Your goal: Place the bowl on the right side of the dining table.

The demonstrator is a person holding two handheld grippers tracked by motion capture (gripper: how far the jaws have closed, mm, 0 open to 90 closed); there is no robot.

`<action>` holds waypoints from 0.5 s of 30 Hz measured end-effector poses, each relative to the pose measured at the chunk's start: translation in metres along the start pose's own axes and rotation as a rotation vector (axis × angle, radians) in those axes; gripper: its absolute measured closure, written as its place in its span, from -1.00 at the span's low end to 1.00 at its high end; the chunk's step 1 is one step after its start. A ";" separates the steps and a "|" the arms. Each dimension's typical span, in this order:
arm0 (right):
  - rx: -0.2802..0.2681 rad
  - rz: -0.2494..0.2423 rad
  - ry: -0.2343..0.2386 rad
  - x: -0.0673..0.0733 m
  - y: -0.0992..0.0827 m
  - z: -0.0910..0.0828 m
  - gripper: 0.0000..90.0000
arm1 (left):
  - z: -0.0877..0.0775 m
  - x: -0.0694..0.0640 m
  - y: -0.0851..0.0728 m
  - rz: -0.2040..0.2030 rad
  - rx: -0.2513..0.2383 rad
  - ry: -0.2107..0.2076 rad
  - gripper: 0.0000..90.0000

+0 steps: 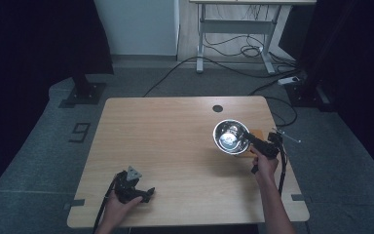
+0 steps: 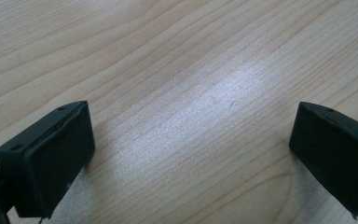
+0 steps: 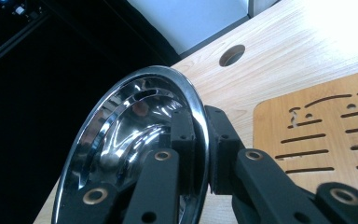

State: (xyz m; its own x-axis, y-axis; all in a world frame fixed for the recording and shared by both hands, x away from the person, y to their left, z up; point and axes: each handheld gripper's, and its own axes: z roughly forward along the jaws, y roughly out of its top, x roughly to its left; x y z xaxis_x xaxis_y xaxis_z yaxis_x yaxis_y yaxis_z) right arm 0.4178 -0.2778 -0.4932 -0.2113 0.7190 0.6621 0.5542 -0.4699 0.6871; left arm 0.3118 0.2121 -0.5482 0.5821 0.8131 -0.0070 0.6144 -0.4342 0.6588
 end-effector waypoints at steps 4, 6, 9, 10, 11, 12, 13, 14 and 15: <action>-0.005 0.004 -0.007 -0.002 0.001 -0.001 0.85 | 0.000 0.000 0.000 0.000 0.000 0.000 -1.00; -0.006 0.003 -0.009 -0.003 0.002 -0.001 0.85 | 0.000 0.000 0.000 0.000 -0.001 -0.001 -1.00; -0.010 0.006 -0.012 -0.005 0.003 -0.001 0.85 | 0.000 0.000 0.000 0.000 0.000 -0.001 -1.00; -0.011 0.006 -0.014 -0.006 0.003 -0.002 0.85 | 0.000 0.000 0.000 0.000 -0.001 0.000 -1.00; -0.014 0.006 -0.016 -0.007 0.004 -0.002 0.85 | 0.000 0.000 0.000 0.001 0.000 -0.001 -1.00; -0.010 0.007 -0.020 -0.007 0.004 -0.002 0.85 | 0.000 0.000 0.000 0.000 0.000 0.000 -1.00; -0.015 0.010 -0.020 -0.008 0.005 -0.002 0.85 | 0.000 0.000 0.000 0.000 -0.001 0.000 -1.00; -0.018 0.009 -0.022 -0.009 0.005 -0.003 0.85 | 0.000 0.000 0.000 0.000 0.000 -0.001 -1.00; -0.019 0.014 -0.024 -0.010 0.006 -0.003 0.85 | 0.000 0.000 0.000 0.000 0.000 -0.001 -1.00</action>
State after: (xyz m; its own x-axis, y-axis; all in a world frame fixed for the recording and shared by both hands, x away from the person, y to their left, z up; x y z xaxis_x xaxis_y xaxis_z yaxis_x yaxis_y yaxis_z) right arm 0.4207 -0.2895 -0.4952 -0.1840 0.7243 0.6645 0.5415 -0.4895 0.6835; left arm 0.3120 0.2120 -0.5482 0.5827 0.8127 -0.0071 0.6139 -0.4344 0.6591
